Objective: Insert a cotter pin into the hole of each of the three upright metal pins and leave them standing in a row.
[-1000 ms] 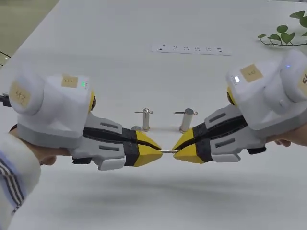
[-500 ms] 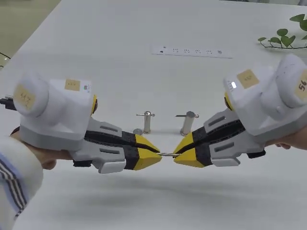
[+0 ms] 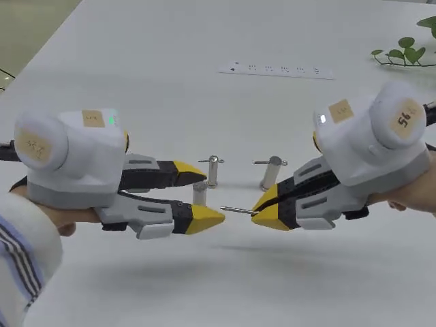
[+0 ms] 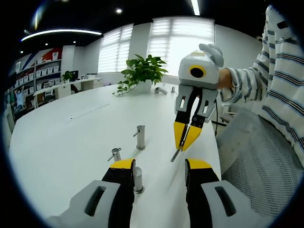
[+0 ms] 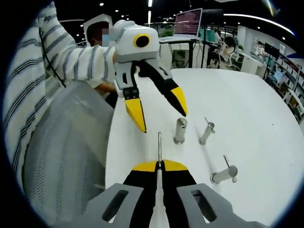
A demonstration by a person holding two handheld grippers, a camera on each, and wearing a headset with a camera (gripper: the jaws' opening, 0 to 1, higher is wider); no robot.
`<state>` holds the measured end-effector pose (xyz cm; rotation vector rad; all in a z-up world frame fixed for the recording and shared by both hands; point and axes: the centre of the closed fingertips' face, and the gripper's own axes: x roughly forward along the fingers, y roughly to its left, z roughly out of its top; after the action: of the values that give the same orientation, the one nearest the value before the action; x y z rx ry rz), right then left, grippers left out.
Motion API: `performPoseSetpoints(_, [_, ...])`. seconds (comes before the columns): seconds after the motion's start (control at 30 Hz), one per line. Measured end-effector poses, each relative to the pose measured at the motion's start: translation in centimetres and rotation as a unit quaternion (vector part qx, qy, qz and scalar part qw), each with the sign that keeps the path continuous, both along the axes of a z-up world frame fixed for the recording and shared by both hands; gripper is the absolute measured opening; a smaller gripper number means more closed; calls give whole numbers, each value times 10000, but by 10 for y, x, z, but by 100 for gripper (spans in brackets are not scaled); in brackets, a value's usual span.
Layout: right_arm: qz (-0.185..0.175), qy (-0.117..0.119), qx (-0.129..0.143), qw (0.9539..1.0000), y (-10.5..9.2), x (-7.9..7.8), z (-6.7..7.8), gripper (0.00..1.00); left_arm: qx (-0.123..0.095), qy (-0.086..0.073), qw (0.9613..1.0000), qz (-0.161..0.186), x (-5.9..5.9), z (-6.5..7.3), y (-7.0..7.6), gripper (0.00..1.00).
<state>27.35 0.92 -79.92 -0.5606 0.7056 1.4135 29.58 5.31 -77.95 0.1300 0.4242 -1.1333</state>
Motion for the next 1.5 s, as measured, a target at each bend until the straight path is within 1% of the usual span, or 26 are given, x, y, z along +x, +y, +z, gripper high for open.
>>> performPoseSetpoints(0.07, [-68, -29, -42, 10000, 0, 4, -2, 4, 86, -71, 9998, 149, 7, -5, 4, 44])
performPoseSetpoints(0.1, [-86, -36, -50, 9999, 1, 6, -3, 4, 205, -116, 9995, 186, 10, -10, 7, 45])
performPoseSetpoints(0.13, [-96, -39, -59, 9999, 1, 7, -4, 4, 215, -118, 9995, 198, 11, -12, 6, 45])
performPoseSetpoints(0.2, [-116, -44, -87, 9999, 2, 10, -5, 4, 238, -62, 9995, 202, 14, -18, 7, 45])
performPoseSetpoints(0.33, [-164, -76, -130, 9998, 4, 16, -7, 4, 341, -10, 9991, 252, 18, -30, 8, 44])
performPoseSetpoints(0.37, [-180, -78, -138, 9997, 5, 18, -8, 4, 410, 23, 9988, 255, 19, -35, 9, 43])
performPoseSetpoints(0.43, [-188, -98, -172, 9996, 4, 22, -11, 4, 467, 70, 9986, 256, 20, -43, 9, 41])
performPoseSetpoints(0.53, [-181, -122, -213, 9995, 6, 26, -12, 4, 458, 165, 9986, 219, 19, -49, 8, 38])
performPoseSetpoints(0.7, [-202, -127, -237, 9994, 8, 31, -12, 4, 444, 215, 9984, 281, 21, -55, 7, 36])
performPoseSetpoints(0.77, [-204, -132, -258, 9994, 8, 32, -13, 4, 456, 211, 9982, 317, 22, -57, 7, 33])
performPoseSetpoints(0.8, [-202, -134, -267, 9994, 8, 33, -13, 4, 443, 179, 9982, 362, 24, -57, 8, 32])
performPoseSetpoints(0.87, [-205, -137, -281, 9993, 9, 35, -14, 4, 373, 193, 9984, 384, 25, -57, 6, 28])
performPoseSetpoints(0.93, [-209, -121, -280, 9993, 9, 36, -14, 4, 327, 190, 9985, 388, 25, -56, 5, 26])
performPoseSetpoints(1.03, [-202, -103, -295, 9993, 9, 37, -15, 4, 356, 175, 9986, 340, 25, -57, 2, 25])
performPoseSetpoints(1.1, [-195, -100, -306, 9993, 10, 38, -16, 4, 354, 184, 9986, 346, 26, -58, 2, 24])
performPoseSetpoints(1.13, [-192, -99, -309, 9993, 10, 38, -16, 4, 341, 209, 9985, 367, 26, -59, 1, 22])
performPoseSetpoints(1.17, [-189, -95, -309, 9993, 11, 39, -16, 4, 287, 269, 9982, 451, 28, -59, 2, 21])
performPoseSetpoints(1.33, [-142, -102, -312, 9994, 15, 40, -16, 4, 299, 222, 9980, 520, 32, -59, 3, 15])
performPoseSetpoints(1.4, [-118, -96, -326, 9994, 16, 40, -17, 4, 288, 255, 9977, 554, 33, -60, 4, 13])
performPoseSetpoints(1.5, [-96, -95, -335, 9993, 17, 40, -18, 4, 290, 257, 9978, 539, 33, -60, 4, 13])
